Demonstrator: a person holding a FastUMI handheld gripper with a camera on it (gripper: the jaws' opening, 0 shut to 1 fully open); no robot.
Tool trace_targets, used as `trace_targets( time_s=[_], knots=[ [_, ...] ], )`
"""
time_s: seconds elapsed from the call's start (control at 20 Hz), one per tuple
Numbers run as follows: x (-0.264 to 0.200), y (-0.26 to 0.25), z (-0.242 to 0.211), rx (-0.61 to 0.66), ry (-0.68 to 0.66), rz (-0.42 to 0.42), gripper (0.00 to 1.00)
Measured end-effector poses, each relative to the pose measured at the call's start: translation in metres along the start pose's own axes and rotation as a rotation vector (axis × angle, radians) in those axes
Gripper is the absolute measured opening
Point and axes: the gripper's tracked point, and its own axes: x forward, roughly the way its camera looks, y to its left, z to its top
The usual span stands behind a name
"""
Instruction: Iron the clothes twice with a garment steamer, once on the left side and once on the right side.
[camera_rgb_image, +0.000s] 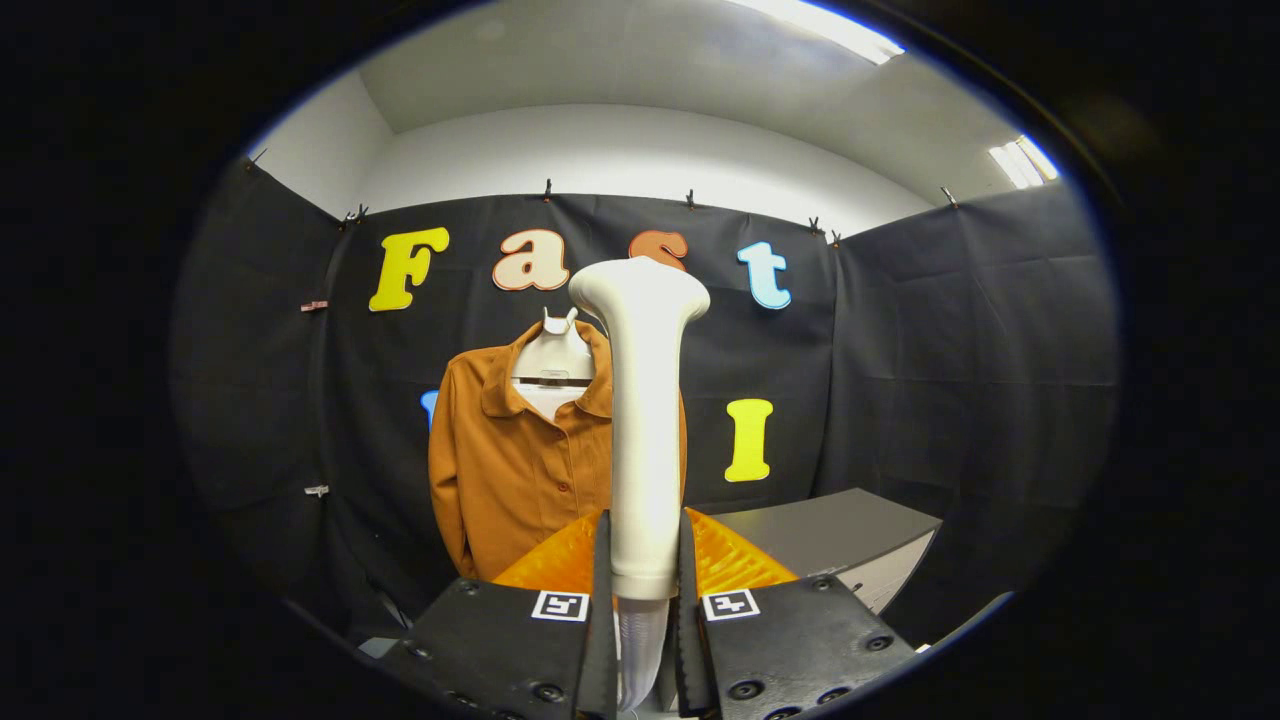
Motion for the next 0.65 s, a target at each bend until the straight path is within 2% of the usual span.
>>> trace_targets(
  time_s=[0.65],
  knots=[
    [-0.0012, -0.0069, 0.0002, 0.003, 0.001, -0.007, 0.27]
  ],
)
